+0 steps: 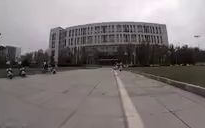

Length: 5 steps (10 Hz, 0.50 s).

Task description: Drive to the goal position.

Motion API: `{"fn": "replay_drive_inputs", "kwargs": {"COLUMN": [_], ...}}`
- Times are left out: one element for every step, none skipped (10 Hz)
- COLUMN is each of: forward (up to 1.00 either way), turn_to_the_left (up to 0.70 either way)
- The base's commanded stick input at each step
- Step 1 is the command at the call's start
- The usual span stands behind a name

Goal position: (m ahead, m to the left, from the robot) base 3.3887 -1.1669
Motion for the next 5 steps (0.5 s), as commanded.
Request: {"fn": "replay_drive_inputs", "kwargs": {"forward": [0.70,0.70,0.70,0.70,0.70], "turn_to_the_left": [0.00,0.00,0.00,0.00,0.00]}}
